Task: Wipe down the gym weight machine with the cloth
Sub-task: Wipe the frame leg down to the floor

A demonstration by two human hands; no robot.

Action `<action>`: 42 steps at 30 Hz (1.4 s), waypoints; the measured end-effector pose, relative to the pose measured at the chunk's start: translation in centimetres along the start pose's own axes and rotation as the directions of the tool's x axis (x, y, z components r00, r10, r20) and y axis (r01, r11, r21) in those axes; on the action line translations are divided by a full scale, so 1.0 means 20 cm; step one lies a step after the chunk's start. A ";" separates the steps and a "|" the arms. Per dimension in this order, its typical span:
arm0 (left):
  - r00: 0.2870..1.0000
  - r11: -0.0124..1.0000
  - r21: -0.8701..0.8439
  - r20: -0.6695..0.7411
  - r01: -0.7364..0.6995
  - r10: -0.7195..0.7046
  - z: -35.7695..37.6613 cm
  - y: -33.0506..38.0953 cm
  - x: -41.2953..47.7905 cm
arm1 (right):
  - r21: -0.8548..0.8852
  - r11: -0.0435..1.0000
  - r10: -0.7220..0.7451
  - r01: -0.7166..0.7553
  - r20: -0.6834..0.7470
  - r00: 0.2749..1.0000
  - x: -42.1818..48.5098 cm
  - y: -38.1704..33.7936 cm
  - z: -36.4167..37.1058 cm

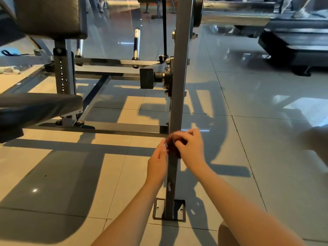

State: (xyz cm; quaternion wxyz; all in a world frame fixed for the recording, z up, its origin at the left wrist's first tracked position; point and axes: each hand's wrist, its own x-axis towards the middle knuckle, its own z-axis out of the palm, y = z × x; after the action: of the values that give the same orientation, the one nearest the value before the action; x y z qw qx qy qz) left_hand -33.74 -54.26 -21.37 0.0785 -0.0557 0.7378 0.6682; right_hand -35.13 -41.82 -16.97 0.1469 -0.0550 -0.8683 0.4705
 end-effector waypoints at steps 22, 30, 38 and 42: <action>0.996 0.998 -0.050 0.085 0.038 -0.033 -0.05 0.06 -0.02 | -0.227 0.972 -0.045 0.067 0.100 0.994 0.03 0.01 0.04; 0.992 0.998 -0.054 0.128 0.026 -0.019 -0.06 0.01 -0.17 | -0.001 0.991 0.129 -0.130 0.155 0.979 -0.15 0.05 0.09; 0.994 0.993 -0.042 -0.025 -0.106 0.105 -0.15 -0.03 -0.08 | 0.145 0.955 0.254 -0.260 0.054 0.966 -0.25 0.00 0.14; 0.963 0.959 0.102 -0.020 -0.265 0.268 -0.12 -0.04 0.08 | 0.197 0.942 0.299 -0.271 -0.126 0.946 -0.20 0.03 0.18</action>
State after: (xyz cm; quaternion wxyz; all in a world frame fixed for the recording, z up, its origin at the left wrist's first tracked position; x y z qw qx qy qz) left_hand -35.31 -56.77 -22.25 -0.0222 0.0369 0.7717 0.6346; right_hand -32.47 -45.32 -20.10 0.1480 -0.2032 -0.7918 0.5566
